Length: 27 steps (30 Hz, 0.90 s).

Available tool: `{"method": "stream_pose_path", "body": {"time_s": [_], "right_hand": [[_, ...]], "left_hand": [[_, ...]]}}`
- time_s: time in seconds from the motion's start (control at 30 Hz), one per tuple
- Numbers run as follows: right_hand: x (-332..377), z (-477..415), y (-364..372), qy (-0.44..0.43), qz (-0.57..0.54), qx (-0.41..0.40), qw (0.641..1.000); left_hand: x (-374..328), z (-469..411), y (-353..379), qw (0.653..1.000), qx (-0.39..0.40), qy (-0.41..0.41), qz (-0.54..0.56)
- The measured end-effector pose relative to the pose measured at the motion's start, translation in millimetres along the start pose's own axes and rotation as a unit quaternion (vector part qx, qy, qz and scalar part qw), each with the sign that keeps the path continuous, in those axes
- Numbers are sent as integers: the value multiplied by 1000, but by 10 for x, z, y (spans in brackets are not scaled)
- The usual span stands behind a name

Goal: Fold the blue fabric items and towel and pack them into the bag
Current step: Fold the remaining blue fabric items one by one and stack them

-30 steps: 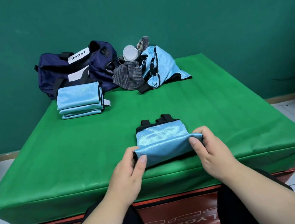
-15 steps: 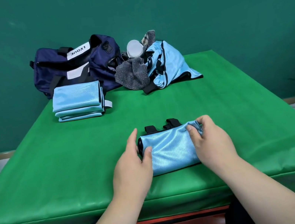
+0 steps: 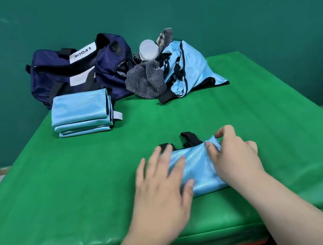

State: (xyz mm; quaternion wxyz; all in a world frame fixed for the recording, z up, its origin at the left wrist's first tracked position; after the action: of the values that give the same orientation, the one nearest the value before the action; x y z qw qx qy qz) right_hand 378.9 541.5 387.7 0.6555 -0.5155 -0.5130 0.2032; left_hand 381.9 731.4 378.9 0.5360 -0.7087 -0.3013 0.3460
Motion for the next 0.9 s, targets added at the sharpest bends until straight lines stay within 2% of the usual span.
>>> {"method": "stream_pose_path", "body": {"time_s": [0.07,0.13,0.2,0.27,0.37,0.53,0.7,0.9], "right_hand": [[-29,15,-39,-14,10,-40,999],[36,97,-66,-102,25,-74,992],[160,226,12,-207,57,-12,977],[197,316,166,-257,115,90,955],[64,293,244,-235,147,164,947],[-154,266,175,-175,149,190,955],[-263,271,65,-135,105,172,970],[-187,204,-33,-131,78,104,983]], "left_hand": [[-66,2,170,998,59,16,-29],[-34,-3,267,993,107,-5,-41],[-19,-11,271,990,134,-16,-34],[-25,-25,284,989,144,-6,-36],[-27,3,247,987,158,-14,-28],[51,57,208,987,156,-39,-20],[206,125,158,985,145,-93,9],[337,56,30,986,64,-124,96]]}}
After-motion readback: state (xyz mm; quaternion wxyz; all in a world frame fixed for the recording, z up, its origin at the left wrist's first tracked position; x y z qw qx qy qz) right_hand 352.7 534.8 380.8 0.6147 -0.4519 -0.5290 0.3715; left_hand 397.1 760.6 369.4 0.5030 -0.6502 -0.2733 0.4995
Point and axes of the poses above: each hand's wrist, its own z-axis away from the middle knuckle, its own y-axis out of the palm, x = y × z, the point moved 5 cm from there along -z, towards the middle knuckle, and after that the axes turned 6 degrees about x, right-handed, at the moved point
